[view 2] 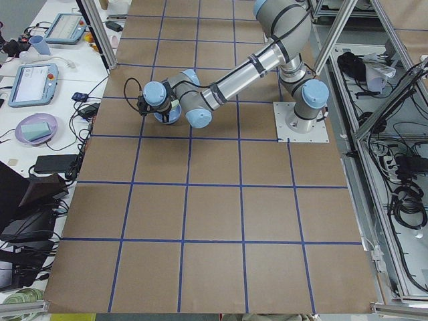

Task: Stack green bowl on blue bowl
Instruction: 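Lower the green bowl into the blue bowl with the left gripper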

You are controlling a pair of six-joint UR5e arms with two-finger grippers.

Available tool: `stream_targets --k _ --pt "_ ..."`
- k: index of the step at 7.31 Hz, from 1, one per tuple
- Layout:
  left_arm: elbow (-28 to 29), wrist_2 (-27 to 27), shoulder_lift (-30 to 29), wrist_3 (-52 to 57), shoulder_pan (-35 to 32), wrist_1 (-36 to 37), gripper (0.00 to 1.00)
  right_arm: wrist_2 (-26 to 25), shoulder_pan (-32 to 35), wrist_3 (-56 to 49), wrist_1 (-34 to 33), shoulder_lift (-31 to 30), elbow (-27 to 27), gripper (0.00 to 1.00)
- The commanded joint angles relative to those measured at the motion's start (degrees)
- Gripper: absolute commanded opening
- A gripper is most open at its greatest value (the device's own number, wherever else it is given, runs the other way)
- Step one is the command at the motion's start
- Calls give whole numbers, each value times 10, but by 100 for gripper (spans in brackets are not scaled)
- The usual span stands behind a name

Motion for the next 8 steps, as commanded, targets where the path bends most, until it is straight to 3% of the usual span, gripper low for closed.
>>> stream_targets --k 1,2,4,5,6,8 --pt "0 1 -3 0 0 0 0 0 0 0 0 0 0 100" --pt "0 1 -3 0 0 0 0 0 0 0 0 0 0 100" --pt "0 3 -11 -1 0 18 18 0 0 0 0 0 0 100" --pt "0 3 -11 -1 0 20 39 1 0 0 0 0 0 100" --pt "0 2 -11 -3 0 20 53 0 0 0 0 0 1 100" --pt "2 2 -10 -5 0 21 55 0 0 0 0 0 0 100"
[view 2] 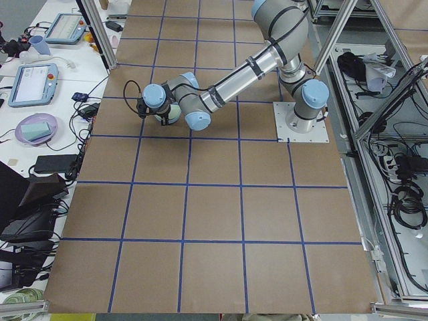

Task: Stack green bowl on blue bowl
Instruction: 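Lower the green bowl into the blue bowl with the left gripper, then open the left gripper and raise it away from the bowls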

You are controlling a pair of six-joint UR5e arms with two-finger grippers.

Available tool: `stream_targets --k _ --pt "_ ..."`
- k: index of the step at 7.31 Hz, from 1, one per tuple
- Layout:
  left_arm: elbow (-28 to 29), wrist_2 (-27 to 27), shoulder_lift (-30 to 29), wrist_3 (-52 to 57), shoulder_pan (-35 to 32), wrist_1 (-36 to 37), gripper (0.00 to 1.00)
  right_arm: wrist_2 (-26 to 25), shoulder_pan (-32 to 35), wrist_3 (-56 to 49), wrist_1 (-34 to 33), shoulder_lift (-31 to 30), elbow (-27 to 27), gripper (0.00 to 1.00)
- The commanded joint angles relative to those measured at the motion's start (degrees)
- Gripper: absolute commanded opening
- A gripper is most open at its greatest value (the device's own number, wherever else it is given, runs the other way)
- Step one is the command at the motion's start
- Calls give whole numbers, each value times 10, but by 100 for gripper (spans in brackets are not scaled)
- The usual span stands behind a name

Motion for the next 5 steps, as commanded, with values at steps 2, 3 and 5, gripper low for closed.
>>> stream_targets --k 2,3,5 --pt "5 1 22 -35 -3 0 63 1 0 0 0 0 0 100" --pt "6 7 39 -43 -15 -4 68 0 0 0 0 0 0 100" --pt "14 112 79 -70 -60 -11 77 0 0 0 0 0 0 100"
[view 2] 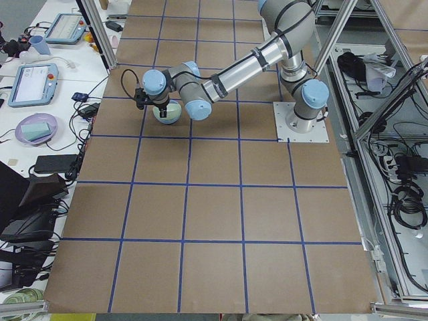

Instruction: Stack green bowl on blue bowl

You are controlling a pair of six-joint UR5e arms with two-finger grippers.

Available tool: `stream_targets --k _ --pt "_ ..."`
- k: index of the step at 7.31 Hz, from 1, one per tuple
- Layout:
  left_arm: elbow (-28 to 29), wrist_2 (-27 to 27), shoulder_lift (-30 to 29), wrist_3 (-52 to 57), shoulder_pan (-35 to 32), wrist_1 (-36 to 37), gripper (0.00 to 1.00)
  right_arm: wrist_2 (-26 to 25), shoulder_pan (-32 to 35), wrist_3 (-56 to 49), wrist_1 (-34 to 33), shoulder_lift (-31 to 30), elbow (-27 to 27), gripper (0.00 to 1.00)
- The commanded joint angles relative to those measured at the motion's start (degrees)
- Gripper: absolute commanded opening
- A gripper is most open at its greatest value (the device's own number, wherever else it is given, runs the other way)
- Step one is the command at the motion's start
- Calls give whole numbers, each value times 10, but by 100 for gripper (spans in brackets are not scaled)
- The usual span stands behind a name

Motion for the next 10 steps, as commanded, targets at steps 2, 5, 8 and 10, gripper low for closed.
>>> stream_targets --k 2,5,8,10 --pt "7 132 67 -47 -82 -19 85 0 0 0 0 0 0 100" --pt "7 193 144 -118 -172 -79 100 0 0 0 0 0 0 100" --pt "8 198 223 -121 -199 -164 100 0 0 0 0 0 0 100" --pt "9 198 262 -121 -206 -206 100 0 0 0 0 0 0 100"
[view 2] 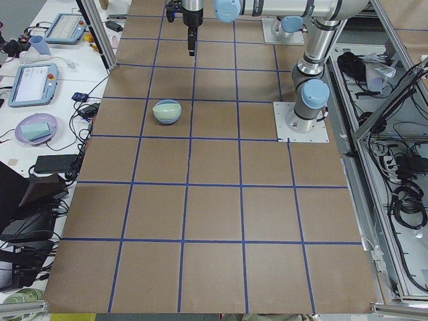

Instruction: Stack green bowl on blue bowl

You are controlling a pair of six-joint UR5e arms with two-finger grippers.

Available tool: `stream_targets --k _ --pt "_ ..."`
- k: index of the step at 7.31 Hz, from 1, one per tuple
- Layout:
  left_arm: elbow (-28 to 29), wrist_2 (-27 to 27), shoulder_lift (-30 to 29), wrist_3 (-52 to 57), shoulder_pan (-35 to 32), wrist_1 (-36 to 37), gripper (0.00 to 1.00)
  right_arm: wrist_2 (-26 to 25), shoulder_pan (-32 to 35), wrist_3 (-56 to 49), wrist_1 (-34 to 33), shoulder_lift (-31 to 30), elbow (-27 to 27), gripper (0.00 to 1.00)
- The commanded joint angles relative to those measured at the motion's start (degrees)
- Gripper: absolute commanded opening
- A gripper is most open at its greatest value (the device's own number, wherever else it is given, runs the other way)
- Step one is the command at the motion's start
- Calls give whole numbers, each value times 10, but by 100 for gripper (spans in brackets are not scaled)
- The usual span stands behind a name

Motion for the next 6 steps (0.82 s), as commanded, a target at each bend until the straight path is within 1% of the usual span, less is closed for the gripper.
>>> stream_targets --k 1,3,5,6 --pt "1 0 33 -1 -9 -33 100 0 0 0 0 0 0 100" --pt "6 1 31 -1 -9 -40 100 0 0 0 0 0 0 100" --pt "27 1 28 0 -9 -69 100 0 0 0 0 0 0 100" --pt "27 1 28 0 -8 -70 100 0 0 0 0 0 0 100"
